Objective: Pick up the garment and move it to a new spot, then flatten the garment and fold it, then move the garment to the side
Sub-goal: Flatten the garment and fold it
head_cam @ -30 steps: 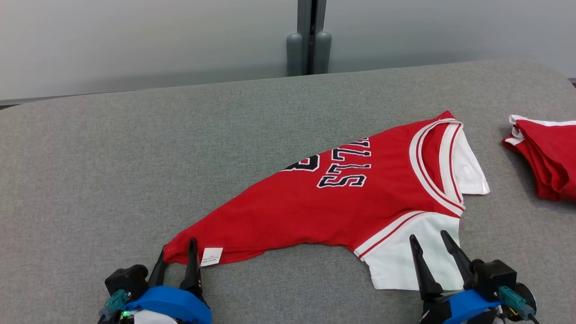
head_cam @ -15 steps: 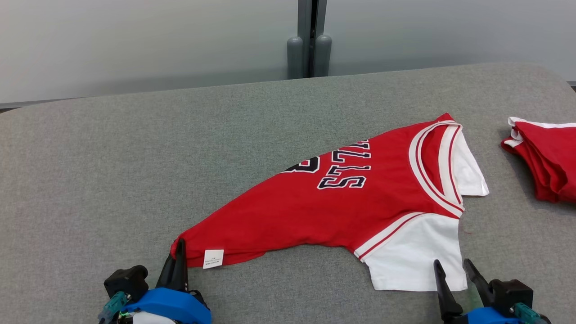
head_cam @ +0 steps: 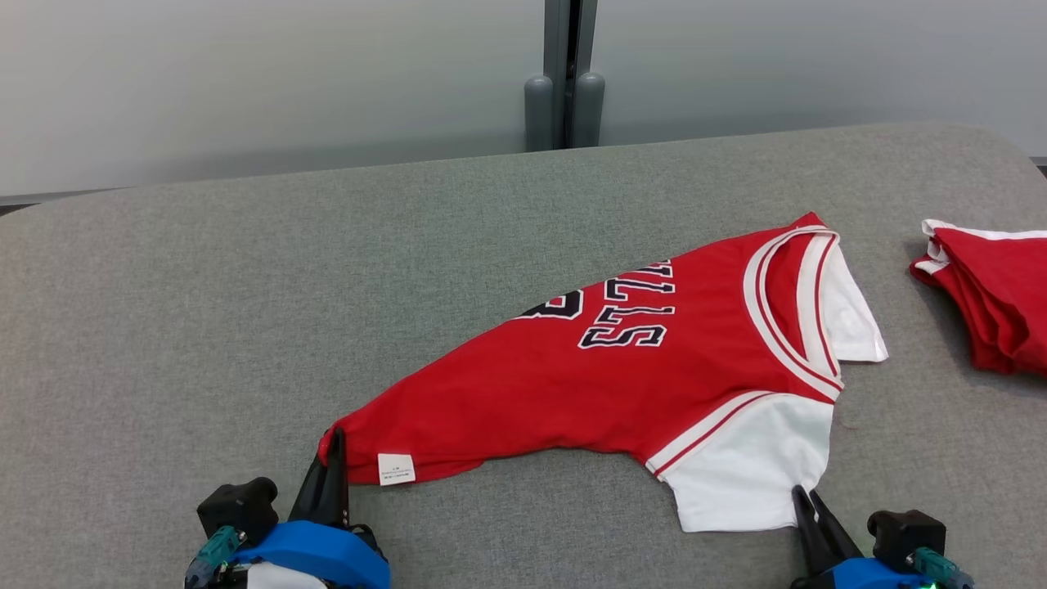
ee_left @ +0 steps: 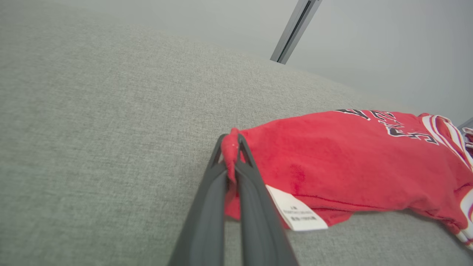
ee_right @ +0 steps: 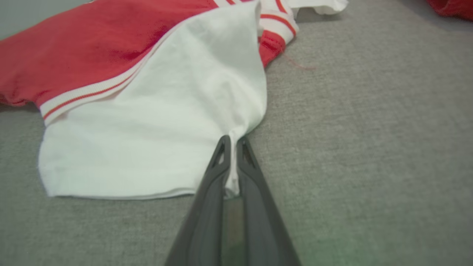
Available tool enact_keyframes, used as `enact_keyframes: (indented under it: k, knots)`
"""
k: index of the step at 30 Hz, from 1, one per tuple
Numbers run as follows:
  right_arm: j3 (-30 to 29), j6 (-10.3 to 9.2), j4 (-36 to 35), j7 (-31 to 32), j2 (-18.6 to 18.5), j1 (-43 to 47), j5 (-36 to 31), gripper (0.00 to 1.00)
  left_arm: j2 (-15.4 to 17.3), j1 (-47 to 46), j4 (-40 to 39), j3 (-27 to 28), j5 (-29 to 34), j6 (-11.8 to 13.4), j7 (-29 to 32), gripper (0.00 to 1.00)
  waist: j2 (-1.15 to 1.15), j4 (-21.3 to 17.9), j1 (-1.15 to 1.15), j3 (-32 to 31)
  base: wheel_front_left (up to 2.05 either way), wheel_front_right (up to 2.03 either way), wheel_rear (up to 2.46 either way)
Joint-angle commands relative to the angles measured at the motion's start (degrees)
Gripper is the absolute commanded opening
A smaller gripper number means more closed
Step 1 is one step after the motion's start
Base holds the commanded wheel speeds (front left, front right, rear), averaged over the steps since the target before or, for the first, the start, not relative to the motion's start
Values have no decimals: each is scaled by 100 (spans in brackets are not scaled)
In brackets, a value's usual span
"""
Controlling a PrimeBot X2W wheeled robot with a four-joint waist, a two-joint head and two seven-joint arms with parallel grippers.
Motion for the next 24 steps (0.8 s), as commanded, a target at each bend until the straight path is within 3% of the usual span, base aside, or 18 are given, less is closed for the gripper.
enact_keyframes:
  k: [1, 9, 14, 21, 24]
  knots:
    - [86, 16, 11, 108, 85, 65, 72, 0, 2, 14, -51, -1, 62, -18, -2, 0, 0, -14, 1, -37, 0, 0, 0]
    - [67, 10, -1753, 65, -106, -353, 851, 0, 4, -218, -788, -72, 350, -17, -2, 0, 0, -69, 1, -269, 0, 0, 0]
    - [-192, 9, -2760, 64, -304, -866, 1524, 0, 254, -576, -1299, -355, 314, -18, -3, 0, 0, -78, 1, -581, 0, 0, 0]
    - [-375, 9, -3462, 66, -899, -1893, 2238, 0, 1108, -1472, -1841, -924, -154, -17, 25, 0, 0, -39, 1, -894, 0, 0, 0]
    - [-371, 9, -3728, 269, -1124, -2355, 2355, 0, 1518, -1904, -2178, -1074, -419, -16, 298, 0, 0, -1, 1, -963, 0, 0, 0]
